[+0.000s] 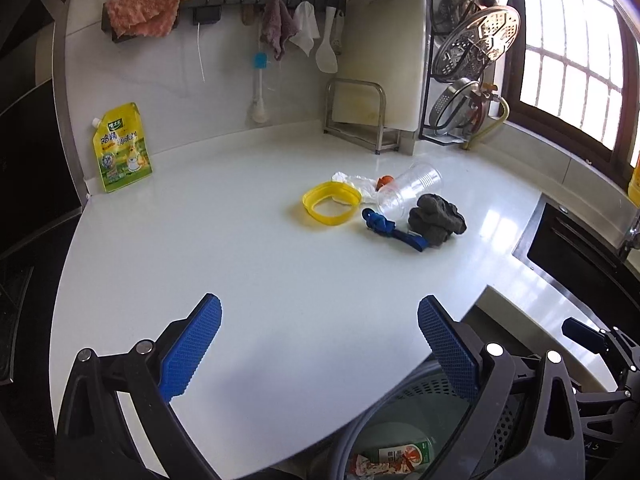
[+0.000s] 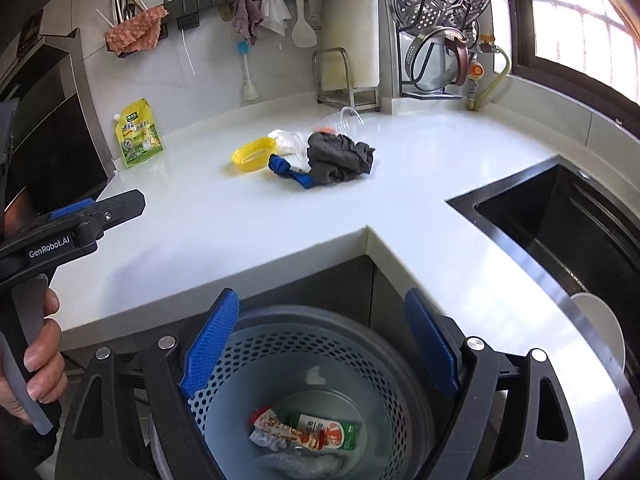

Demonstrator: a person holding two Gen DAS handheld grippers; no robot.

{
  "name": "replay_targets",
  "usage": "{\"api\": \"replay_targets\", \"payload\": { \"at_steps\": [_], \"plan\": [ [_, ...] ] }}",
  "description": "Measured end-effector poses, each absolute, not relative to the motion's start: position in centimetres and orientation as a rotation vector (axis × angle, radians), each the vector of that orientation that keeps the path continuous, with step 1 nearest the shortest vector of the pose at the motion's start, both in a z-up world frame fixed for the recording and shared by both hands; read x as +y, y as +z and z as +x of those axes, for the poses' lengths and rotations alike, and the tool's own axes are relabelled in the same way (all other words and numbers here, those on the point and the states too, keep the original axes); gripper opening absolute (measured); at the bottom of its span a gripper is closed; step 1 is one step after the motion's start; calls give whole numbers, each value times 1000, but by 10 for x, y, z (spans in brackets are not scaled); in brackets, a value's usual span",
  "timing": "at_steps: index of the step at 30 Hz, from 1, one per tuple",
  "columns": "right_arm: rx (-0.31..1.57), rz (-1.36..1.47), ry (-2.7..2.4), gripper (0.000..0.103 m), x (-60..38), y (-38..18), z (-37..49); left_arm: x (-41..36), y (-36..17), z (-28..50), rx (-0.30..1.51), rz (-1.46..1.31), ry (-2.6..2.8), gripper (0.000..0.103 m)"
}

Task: Collect trash
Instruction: 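Raise both open tools from the basket toward the countertop, then grasp the dark grey cloth with the right tool while the left tool grasps the blue brush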

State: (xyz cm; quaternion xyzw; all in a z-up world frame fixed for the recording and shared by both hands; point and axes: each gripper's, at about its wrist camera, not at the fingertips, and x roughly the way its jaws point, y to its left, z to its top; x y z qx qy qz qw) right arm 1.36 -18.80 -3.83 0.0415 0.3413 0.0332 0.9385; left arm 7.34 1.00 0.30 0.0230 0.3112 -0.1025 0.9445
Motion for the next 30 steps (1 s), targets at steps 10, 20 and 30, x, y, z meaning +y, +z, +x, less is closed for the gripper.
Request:
{"api": "replay_targets", "payload": {
  "at_steps": [10,20,30],
  "plan": [
    [674,95,44,83,-199,-22,96,9,12,143,599,79,-143,97],
    [703,72,55,83,-196,-29,168,5,-11,199,667,62,-127,97],
    [756,61,33,83,-189,-50,213,4,-26,224,732,39,-126,97]
  ]
}}
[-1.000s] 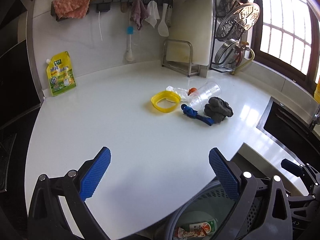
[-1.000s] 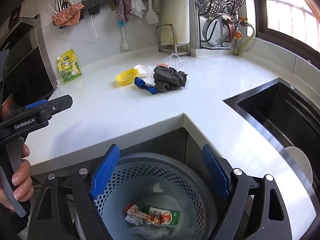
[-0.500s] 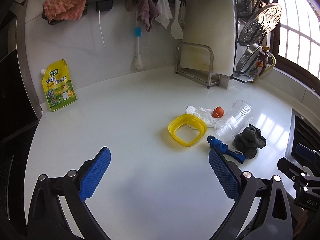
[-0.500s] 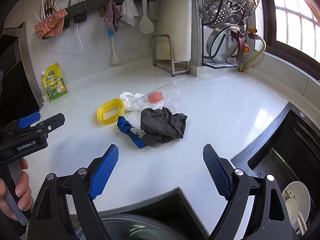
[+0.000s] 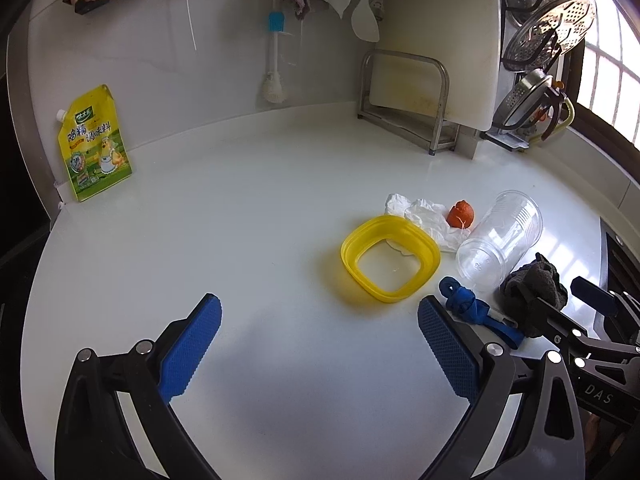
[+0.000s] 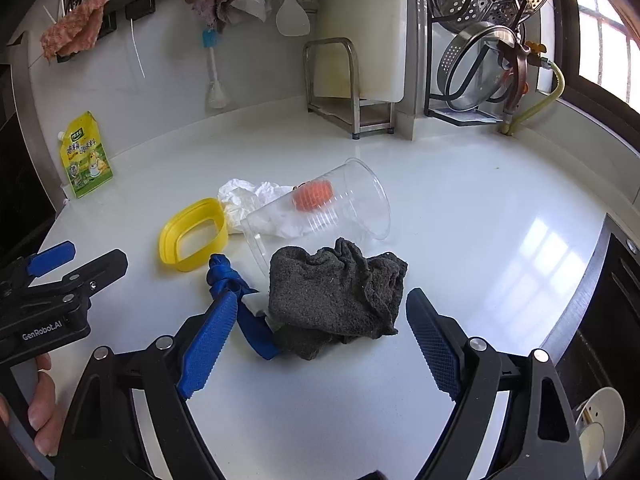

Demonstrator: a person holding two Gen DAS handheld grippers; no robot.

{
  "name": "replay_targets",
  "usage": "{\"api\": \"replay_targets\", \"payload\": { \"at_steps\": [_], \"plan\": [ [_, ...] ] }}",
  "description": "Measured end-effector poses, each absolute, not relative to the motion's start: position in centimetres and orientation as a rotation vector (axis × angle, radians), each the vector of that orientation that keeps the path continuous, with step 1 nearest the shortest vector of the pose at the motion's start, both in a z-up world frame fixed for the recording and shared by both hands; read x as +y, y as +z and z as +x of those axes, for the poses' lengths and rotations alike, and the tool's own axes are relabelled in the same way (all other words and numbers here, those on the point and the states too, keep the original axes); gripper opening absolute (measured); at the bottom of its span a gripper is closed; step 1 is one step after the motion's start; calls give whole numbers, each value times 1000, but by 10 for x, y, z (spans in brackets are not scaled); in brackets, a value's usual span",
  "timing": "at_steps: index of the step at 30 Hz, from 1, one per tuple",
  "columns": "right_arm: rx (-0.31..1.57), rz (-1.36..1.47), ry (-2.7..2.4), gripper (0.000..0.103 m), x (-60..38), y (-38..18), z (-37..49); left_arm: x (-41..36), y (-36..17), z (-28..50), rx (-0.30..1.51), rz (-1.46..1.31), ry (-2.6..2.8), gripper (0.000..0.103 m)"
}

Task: Collect trash
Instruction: 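Grasp the dark grey cloth with the right tool while the left tool grasps the blue brush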

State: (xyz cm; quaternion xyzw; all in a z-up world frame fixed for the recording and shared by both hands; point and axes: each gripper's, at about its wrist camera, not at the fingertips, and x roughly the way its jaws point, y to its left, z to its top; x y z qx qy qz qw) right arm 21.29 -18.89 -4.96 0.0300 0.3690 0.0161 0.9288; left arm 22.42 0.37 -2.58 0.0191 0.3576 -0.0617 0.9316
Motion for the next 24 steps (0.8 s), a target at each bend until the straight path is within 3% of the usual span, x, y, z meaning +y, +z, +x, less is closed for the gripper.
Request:
{"api": "replay_targets", "payload": {
  "at_steps": [7,10,24],
  "plan": [
    [778,72,23,82,-192,-61,226,4,-28,230,747,36,-131,97],
    [783,75,21,67,-193,-63,227,3,-28,230,748,44,-130,97],
    [713,140,65,33,-214,-41,207,-20,-31,233,778,85,-166,97]
  ]
}}
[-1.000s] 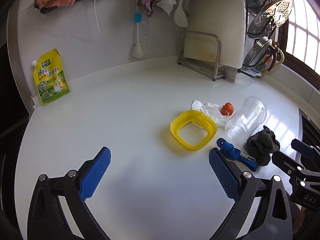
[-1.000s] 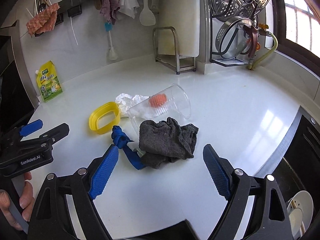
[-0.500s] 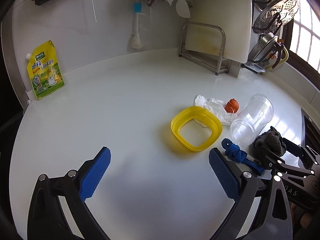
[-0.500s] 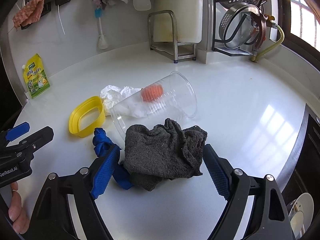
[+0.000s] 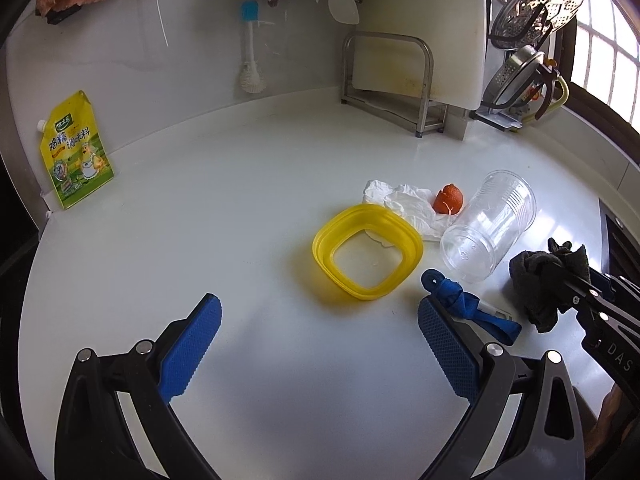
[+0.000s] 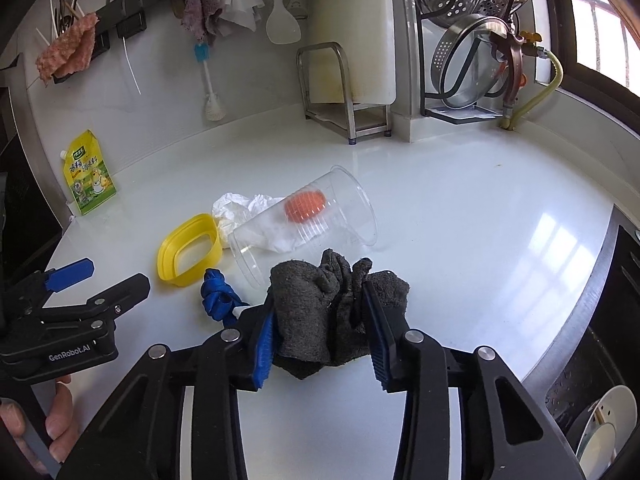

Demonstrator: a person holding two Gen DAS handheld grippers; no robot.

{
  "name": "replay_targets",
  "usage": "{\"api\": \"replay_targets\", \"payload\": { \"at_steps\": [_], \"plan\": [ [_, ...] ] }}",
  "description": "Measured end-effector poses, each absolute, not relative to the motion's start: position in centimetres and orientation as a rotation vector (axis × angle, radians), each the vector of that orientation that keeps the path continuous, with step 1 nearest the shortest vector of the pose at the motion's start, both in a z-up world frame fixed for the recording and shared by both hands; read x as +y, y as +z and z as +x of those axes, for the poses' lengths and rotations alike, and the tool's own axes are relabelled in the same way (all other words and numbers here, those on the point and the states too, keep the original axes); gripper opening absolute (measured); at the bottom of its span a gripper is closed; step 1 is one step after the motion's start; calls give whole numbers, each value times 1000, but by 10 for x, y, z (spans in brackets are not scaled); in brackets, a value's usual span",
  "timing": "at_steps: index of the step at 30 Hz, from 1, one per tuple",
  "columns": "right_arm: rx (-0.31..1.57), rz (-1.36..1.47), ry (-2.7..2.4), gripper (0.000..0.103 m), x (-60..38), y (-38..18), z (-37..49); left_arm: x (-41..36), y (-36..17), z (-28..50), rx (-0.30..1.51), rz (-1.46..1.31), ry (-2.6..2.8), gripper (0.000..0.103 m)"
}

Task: Collect trash
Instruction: 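Grasp the dark grey cloth with the right tool while the left tool grasps the blue brush, then carry cloth and blue brush over the basket and open both tools to drop them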

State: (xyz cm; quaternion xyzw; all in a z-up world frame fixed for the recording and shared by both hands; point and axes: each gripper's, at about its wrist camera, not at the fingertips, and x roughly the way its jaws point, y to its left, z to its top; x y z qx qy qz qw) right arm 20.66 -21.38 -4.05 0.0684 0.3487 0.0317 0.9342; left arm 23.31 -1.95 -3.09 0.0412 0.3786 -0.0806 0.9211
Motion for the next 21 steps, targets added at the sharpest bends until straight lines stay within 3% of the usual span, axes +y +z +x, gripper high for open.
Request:
{"api": "replay_targets", "payload": {
  "at_steps": [6,21],
  "plan": [
    [688,195,44,27,-238,-32,193,-38,-29,225,776,90,-185,97],
    [649,235,18,25,-282,-30,150,-104,-46,233,860,90,-96,96]
  ]
}}
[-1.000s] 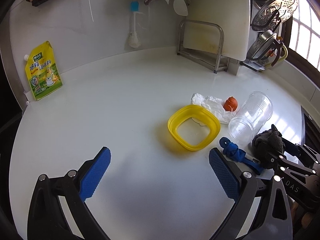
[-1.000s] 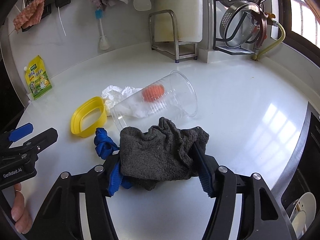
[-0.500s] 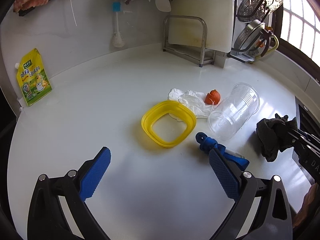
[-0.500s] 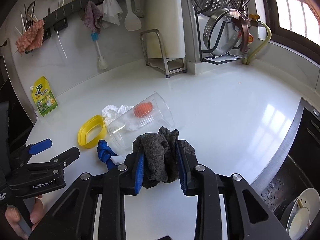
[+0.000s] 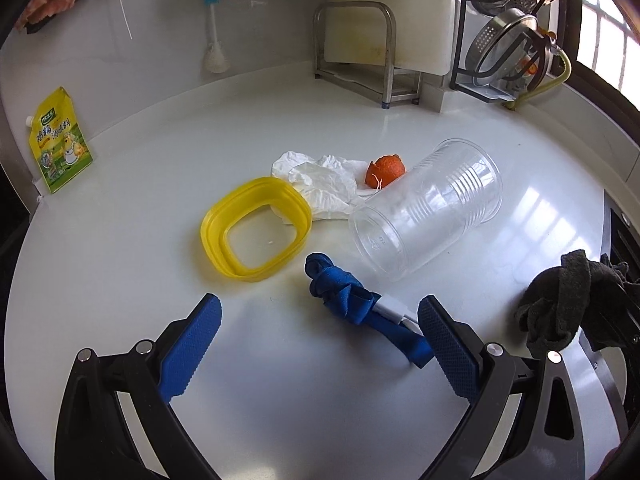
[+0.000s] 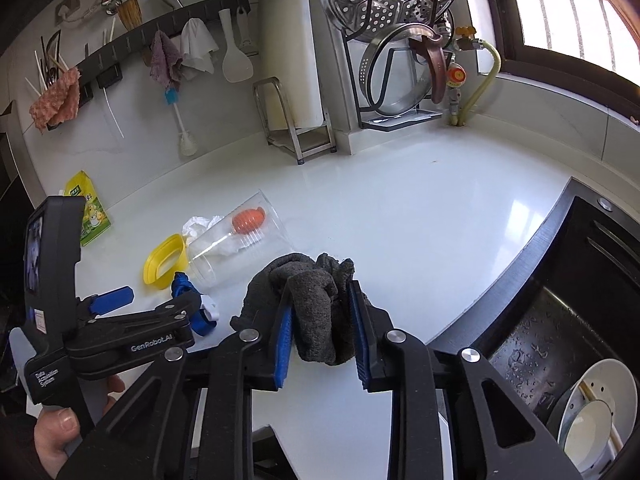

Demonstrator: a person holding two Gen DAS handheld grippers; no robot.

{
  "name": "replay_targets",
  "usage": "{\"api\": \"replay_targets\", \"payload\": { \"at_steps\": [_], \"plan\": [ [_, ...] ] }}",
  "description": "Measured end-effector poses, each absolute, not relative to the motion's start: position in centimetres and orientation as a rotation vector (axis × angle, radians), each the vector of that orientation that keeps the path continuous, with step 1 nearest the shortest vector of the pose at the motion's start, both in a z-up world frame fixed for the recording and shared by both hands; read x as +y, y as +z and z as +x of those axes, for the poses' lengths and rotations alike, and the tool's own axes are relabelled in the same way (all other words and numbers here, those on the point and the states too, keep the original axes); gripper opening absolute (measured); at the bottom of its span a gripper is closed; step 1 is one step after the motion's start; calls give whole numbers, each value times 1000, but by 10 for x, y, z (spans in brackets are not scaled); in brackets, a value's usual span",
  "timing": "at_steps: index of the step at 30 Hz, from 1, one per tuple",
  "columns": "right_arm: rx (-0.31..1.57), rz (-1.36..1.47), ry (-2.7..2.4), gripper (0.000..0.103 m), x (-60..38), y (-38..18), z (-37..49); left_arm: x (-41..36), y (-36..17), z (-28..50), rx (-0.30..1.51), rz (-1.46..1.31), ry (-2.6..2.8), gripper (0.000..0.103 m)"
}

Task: Collect trash
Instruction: 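Carry cloth and blue brush over the basket and open both tools to drop them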

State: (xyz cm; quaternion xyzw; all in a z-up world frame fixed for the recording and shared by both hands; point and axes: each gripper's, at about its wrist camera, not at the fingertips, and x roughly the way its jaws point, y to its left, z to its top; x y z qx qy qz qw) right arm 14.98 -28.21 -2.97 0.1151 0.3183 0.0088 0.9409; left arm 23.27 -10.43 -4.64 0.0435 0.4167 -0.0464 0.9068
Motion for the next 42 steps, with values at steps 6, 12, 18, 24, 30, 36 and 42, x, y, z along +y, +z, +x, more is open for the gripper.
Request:
{"api": "replay_targets", "payload": {
  "at_steps": [6,12,18,24,30,36,42],
  "plan": [
    [637,266,55,25,-287,-30,146,-115,-53,239,909,102,-84,71],
    [631,279,79,25,-287,-29,144,-109,-55,233,913,58,-111,26],
    [631,281,95,25,-283,-29,141,-96,-53,217,896,50,-159,10],
    [628,294,114,25,-277,-26,130,-77,-43,188,851,54,-202,9],
    [603,292,132,24,-263,-16,107,-61,-30,150,799,75,-209,9],
    [619,294,138,24,-247,-14,73,-58,-18,100,752,132,-230,9],
    [629,270,131,24,-229,-12,30,-50,-18,59,751,129,-261,9]
  ]
}}
